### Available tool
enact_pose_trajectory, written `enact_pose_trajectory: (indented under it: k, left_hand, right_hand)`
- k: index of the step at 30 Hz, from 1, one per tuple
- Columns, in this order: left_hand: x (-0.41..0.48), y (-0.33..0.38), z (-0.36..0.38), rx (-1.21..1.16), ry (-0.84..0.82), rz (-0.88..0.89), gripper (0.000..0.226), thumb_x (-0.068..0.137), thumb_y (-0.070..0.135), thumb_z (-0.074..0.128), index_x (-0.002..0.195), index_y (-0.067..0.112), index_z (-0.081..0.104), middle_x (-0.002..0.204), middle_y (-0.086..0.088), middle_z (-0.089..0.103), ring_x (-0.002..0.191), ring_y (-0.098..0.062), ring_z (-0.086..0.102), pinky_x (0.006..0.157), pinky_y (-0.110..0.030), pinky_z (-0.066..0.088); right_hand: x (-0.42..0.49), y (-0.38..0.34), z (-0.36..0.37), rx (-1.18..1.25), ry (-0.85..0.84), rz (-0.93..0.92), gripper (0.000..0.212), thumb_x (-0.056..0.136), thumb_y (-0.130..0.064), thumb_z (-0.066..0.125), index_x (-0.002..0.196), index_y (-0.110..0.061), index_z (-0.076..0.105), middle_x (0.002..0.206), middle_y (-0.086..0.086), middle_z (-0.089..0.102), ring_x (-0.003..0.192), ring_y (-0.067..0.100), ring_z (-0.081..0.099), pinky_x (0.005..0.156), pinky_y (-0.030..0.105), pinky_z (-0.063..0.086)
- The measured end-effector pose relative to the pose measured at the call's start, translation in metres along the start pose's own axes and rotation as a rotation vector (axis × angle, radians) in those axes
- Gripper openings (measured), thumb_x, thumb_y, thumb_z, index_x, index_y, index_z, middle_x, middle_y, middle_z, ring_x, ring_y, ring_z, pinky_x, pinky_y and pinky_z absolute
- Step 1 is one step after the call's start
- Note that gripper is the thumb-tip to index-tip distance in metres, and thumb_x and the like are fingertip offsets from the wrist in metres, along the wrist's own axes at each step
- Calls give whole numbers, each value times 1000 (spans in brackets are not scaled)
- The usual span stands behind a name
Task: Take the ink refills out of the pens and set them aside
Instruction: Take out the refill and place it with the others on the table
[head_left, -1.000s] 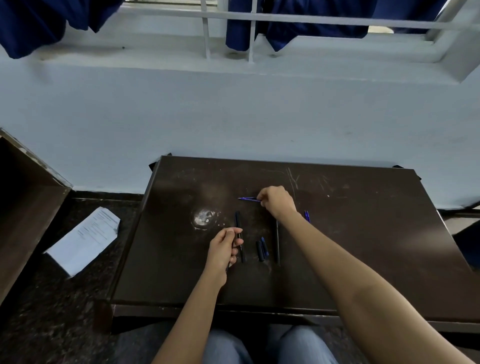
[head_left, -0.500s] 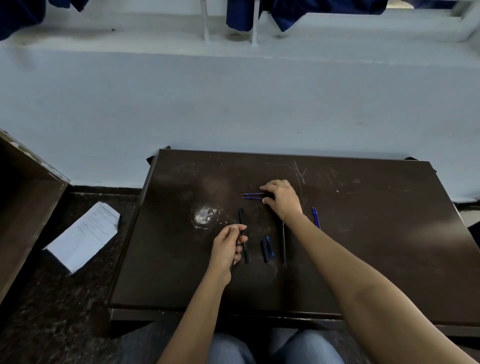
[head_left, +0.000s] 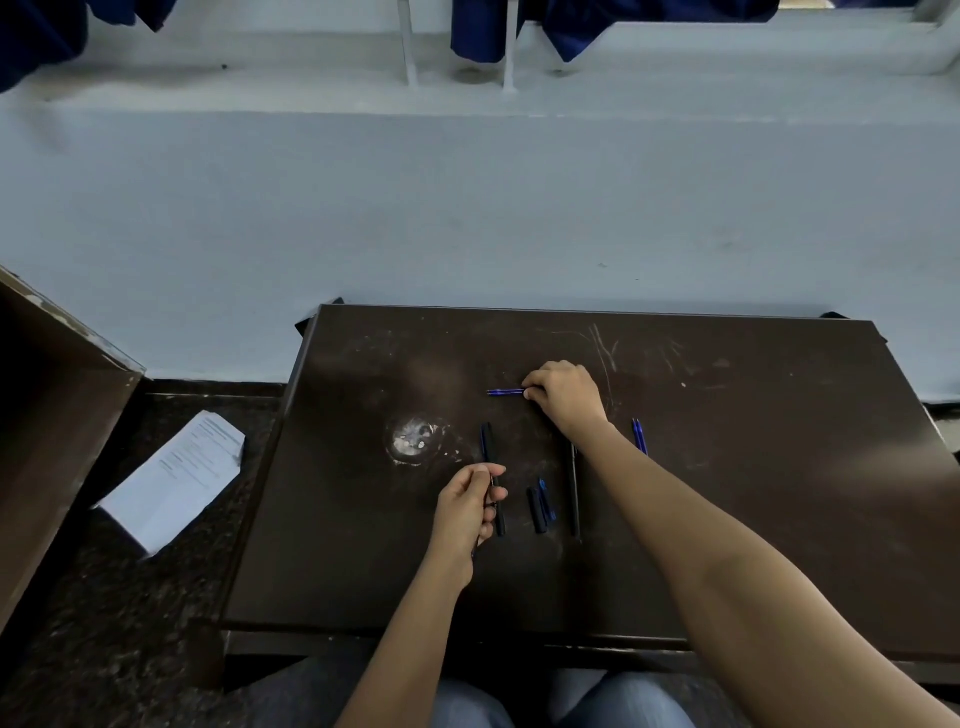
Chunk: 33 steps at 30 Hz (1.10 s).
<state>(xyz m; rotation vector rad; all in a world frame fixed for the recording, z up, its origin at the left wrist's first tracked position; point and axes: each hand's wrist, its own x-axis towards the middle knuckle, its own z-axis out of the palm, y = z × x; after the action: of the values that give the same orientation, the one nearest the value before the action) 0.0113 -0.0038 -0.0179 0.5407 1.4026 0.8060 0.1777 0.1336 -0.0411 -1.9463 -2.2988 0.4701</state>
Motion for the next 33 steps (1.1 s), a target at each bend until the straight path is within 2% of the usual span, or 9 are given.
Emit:
enact_pose_trajectory:
  k: [7,15,20,24,27,29,33]
  left_hand:
    - [0,1,0,-4,-1,3,25,101,22,43,98,18,68,71,1,58,51,-4,39,41,-16,30]
    - [-4,2,1,-1,-8,-1,24,101,22,43,100,17,67,73,0,59,51,-4,40,42,-17,30]
    - [-7,3,2,18,-14,10,23,100,22,44,99,18,68,74,1,59,50,-4,40,41,-17,31]
    - [-14,6,7,30,-30,8,24,100,21,44,98,19,68,75,0,59,50,-4,41,41,-17,31]
    - [-22,7,10,37,-43,13,24,100,22,44,99,20,68,76,1,60,50,-4,41,41,-16,31]
    - [-27,7,12,47,-42,9,24,100,22,44,100,19,68,75,1,60,51,-4,41,42,-17,31]
    - [-37,6,15,67,-52,-2,25,100,23,44,101,18,69,77,1,61,53,-4,42,44,-17,32]
  right_hand:
    - [0,-4,1,78,40,79,26,94,-23,55,115,-16,69,115,9,65,112,28,54,98,41,42]
    - [-5,-5,-1,112,47,89,30,93,-22,57,120,-14,66,117,10,65,113,29,52,98,41,42]
    - [-28,-1,-7,244,178,159,27,93,-20,58,117,-11,68,113,9,65,112,27,53,95,39,45]
    - [-61,12,-10,392,364,341,21,91,-20,61,107,-10,69,105,9,64,102,26,59,87,40,50]
    - [-88,26,-14,415,412,559,20,90,-22,62,105,-10,66,107,11,61,99,29,59,84,43,50]
    - [-104,37,-17,432,373,710,21,89,-24,63,102,-8,64,108,13,61,99,32,59,82,40,48]
    - [-121,51,-18,492,121,909,38,81,-33,73,101,-3,63,104,16,66,93,38,65,77,41,54]
